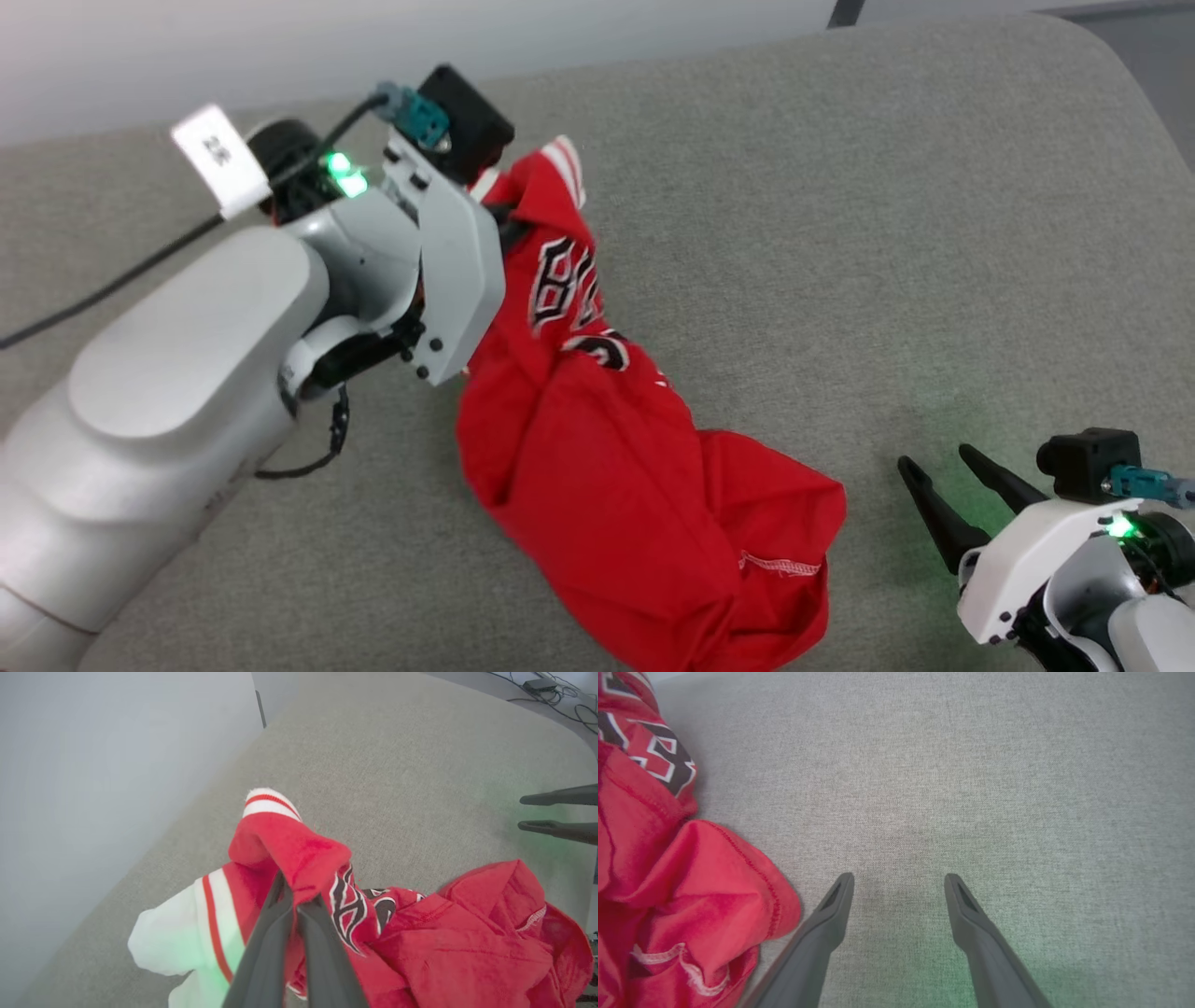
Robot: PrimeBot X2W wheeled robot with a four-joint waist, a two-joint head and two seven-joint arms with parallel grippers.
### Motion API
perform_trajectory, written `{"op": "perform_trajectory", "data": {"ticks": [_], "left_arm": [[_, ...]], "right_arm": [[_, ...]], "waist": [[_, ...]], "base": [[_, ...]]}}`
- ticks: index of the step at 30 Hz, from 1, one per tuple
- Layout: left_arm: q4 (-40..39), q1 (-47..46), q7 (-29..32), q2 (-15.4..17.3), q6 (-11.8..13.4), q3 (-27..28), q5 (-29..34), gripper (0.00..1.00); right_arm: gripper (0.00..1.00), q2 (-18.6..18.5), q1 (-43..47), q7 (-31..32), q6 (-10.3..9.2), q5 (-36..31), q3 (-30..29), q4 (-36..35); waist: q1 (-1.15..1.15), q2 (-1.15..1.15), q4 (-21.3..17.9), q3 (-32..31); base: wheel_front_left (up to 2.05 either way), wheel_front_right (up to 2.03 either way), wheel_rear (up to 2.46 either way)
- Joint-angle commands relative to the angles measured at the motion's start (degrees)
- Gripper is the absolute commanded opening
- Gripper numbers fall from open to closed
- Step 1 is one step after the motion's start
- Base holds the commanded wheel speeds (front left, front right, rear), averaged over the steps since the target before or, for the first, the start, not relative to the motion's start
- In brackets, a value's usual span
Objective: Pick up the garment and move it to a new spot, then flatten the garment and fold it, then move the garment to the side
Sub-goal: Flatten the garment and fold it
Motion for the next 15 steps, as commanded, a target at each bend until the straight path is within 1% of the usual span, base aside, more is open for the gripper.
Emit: {"op": "perform_trajectory", "data": {"ticks": [1,6,7,8,9,10,11,12,15], "left_arm": [[1.68,-0.59,-0.74,-0.09,0.06,-1.24,-1.09,0.0],[7.41,-0.82,-2.64,-0.38,0.06,-5.67,-4.23,0.0],[8.5,-0.91,-3.03,-0.4,0.06,-6.32,-4.83,0.02],[9.51,-1.14,-3.49,-0.39,0.06,-7.04,-5.13,0.18],[10.49,-1.36,-3.92,-0.47,0.06,-7.69,-5.55,0.25],[11.31,-1.49,-4.19,-0.56,0.06,-8.17,-6.22,0.43],[12.08,-1.77,-4.6,-0.55,0.06,-8.67,-6.6,0.58],[12.81,-2.22,-4.98,-0.47,0.06,-9.0,-6.98,1.0],[14.17,-3.4,-5.71,-0.32,0.06,-10.05,-7.86,1.0]], "right_arm": [[1.0,0.33,-1.12,-0.56,0.0,0.38,0.25,0.11],[1.0,0.63,-2.18,-1.12,0.01,0.48,1.19,0.62],[1.0,0.67,-2.41,-1.24,0.01,0.49,1.37,0.76],[1.0,0.71,-2.45,-1.46,0.0,0.51,1.48,0.92],[1.0,0.77,-2.45,-1.58,0.01,0.55,1.65,1.08],[1.0,0.83,-2.5,-1.7,0.01,0.54,1.82,1.25],[1.0,0.88,-2.65,-1.86,0.0,0.55,1.97,1.35],[1.0,0.92,-2.85,-2.03,0.01,0.59,2.06,1.42],[1.0,0.74,-3.24,-2.25,0.0,0.7,2.36,1.66]], "waist": [[0.0,0.0,-1.01,1.05],[0.0,0.0,-2.14,2.28],[0.0,0.0,-2.28,2.45],[0.0,0.0,-2.37,2.56],[0.0,0.0,-2.44,2.68],[0.0,0.0,-2.48,2.74],[0.0,0.0,-2.49,2.77],[0.0,0.0,-2.45,2.77],[0.0,0.0,-2.02,2.51]], "base": [[0.0,0.0,0.0],[0.0,0.0,0.0],[0.0,0.0,0.0],[0.0,0.0,0.0],[0.0,0.0,0.0],[0.0,0.0,0.0],[0.0,0.0,0.0],[0.0,0.0,0.0],[0.0,0.0,0.0]]}}
